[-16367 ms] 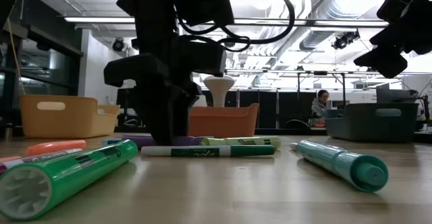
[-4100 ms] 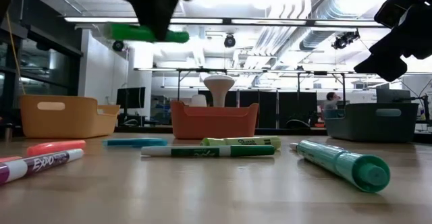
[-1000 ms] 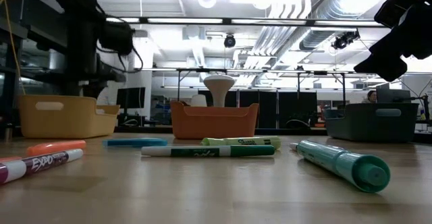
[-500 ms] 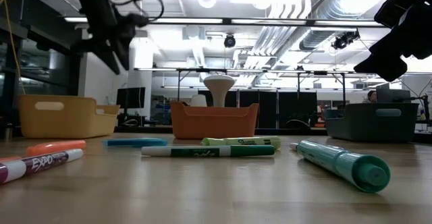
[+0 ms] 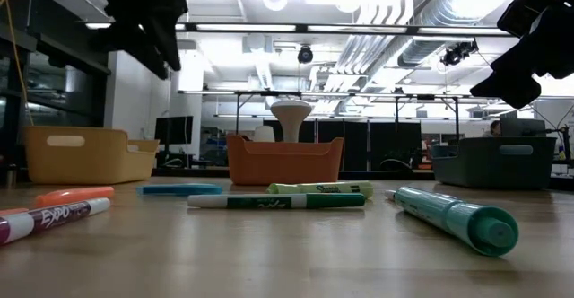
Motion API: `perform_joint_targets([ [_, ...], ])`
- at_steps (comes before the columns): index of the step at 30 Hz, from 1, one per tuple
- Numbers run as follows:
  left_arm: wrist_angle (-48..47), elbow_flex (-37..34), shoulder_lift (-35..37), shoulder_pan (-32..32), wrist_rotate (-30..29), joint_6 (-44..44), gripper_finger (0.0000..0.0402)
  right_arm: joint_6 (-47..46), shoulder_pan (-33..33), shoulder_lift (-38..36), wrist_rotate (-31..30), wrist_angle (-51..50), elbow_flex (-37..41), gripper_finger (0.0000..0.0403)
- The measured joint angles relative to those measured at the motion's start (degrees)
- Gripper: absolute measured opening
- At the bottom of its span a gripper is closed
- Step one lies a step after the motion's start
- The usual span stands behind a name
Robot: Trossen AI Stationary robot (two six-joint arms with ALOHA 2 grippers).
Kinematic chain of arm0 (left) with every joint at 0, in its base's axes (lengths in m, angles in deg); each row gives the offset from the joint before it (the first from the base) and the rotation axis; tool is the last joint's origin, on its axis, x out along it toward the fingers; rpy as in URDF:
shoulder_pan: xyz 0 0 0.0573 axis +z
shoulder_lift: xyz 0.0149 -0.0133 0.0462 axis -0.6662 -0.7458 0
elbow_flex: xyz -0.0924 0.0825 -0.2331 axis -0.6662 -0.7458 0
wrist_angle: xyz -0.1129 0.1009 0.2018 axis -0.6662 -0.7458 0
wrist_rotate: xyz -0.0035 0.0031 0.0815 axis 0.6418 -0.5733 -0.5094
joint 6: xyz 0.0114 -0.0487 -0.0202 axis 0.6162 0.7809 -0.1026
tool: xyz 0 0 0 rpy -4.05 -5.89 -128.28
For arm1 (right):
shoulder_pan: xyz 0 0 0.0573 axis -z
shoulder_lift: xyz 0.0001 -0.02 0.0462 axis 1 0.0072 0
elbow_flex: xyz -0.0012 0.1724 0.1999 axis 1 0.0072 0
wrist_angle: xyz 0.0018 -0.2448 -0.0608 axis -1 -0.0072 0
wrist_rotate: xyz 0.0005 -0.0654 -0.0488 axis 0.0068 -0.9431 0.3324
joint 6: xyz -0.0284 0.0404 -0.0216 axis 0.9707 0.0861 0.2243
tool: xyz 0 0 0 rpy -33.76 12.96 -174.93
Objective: Pick & Place Markers
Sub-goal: Put the pink marker pen into the orange bin
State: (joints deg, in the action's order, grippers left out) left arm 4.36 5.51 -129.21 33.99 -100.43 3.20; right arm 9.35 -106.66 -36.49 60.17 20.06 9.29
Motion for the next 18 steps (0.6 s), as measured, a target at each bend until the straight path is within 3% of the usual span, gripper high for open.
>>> perform_joint_targets([
  [12, 4.06, 0.09, -12.79, -12.16, 7.82, 30.57, 0.0122, 0.0, -0.01, 0.51, 0.0, 0.18, -0.02, 0.0252],
  [18, 2.27, 1.26, -17.31, -16.32, 9.74, 38.6, 0.0122, 0.0, -0.01, 1.15, 0.07, -0.08, -0.04, 0.0252],
])
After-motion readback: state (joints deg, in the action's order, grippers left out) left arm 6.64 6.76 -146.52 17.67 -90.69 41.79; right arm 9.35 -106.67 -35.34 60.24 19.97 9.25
